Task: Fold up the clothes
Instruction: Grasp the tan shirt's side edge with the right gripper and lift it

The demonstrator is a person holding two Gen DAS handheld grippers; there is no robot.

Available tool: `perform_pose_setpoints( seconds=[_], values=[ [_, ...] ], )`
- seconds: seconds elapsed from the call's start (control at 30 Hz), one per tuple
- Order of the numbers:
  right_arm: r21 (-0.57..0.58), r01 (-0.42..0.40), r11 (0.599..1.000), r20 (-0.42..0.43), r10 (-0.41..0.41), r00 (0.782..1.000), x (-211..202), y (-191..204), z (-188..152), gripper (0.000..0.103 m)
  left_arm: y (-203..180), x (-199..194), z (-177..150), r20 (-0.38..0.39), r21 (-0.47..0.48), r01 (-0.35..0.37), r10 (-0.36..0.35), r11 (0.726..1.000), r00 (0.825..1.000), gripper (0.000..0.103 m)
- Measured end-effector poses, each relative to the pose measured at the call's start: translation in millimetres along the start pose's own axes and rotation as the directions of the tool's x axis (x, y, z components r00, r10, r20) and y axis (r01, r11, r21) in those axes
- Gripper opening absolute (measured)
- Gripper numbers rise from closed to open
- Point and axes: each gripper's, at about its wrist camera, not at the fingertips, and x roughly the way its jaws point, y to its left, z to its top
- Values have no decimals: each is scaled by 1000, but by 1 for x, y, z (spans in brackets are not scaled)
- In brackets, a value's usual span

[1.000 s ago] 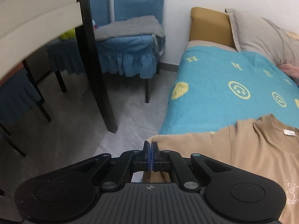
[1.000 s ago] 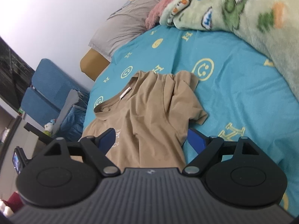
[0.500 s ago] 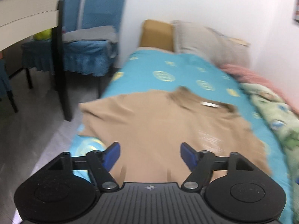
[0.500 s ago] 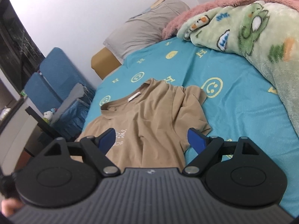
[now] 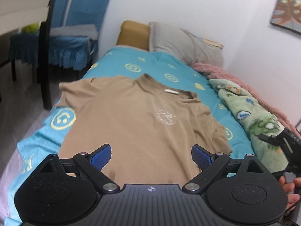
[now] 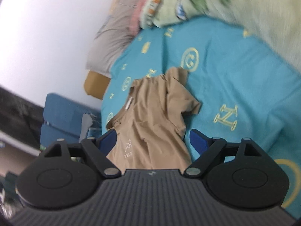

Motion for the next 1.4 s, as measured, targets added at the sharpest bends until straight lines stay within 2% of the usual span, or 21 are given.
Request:
perform_pose_setpoints(
  seconds=[0.1,0.17,0.23,0.47,0.5,0.57,0.6,0.63,0.7,0.8,0.9,1.0,1.1,1.17,1.23,1.27,1.33,1.4],
  values=[
    [91,20,996,-33,-17,999,36,-17,-2,80,13,15,-1,-22,-24,-36,35,999,999,94],
    [154,36,987,-35,-31,999,58,-30,-5,79,20,24,-1,-36,-41,-44,43,998,998,94],
    [152,25,988,6,-26,1000,74,-34,-4,74,24,35,-2,-48,-65,-38,35,997,998,94],
    [124,-27,992,145,8,989,113,-35,6,73,27,67,-3,-73,-105,6,-14,994,997,94],
    [115,-29,993,158,11,987,116,-35,7,68,27,71,-4,-71,-101,10,-17,995,997,94],
    [103,-19,994,168,2,986,123,-36,9,51,28,77,-5,-78,-94,8,-15,996,997,94],
    [101,-7,995,165,-10,986,126,-37,12,31,29,80,-6,-82,-90,6,-13,996,997,94],
    [107,10,994,165,-27,986,127,-38,12,16,29,84,-6,-88,-95,5,-13,995,996,94],
    [93,28,995,210,-47,977,121,-40,15,11,31,90,-7,-101,-112,2,-13,994,995,94],
    [43,65,997,321,-75,944,99,-34,21,10,34,94,-8,-108,-134,3,-17,991,994,94],
    [109,46,993,395,-86,915,76,-45,31,10,33,93,-8,-104,-127,5,-18,992,994,94],
    [154,-7,988,410,-57,910,67,-61,38,12,33,93,-9,-109,-127,7,-21,992,994,94],
    [220,-53,974,343,-26,939,74,-76,39,15,32,93,-10,-110,-120,7,-20,993,994,94],
    [222,-65,973,298,-5,954,80,-79,39,30,32,94,-11,-114,-118,5,-18,993,993,94],
    [197,-71,978,285,12,958,84,-76,38,84,32,94,-11,-115,-121,4,-18,993,993,94],
    [186,-81,979,287,24,958,85,-74,37,89,32,94,-11,-115,-122,5,-19,992,993,94],
    [146,-112,983,271,69,960,93,-71,36,89,32,94,-11,-114,-125,5,-20,992,993,94],
    [105,-86,991,232,60,971,104,-68,41,89,32,94,-11,-115,-126,5,-20,992,993,94]
  ],
)
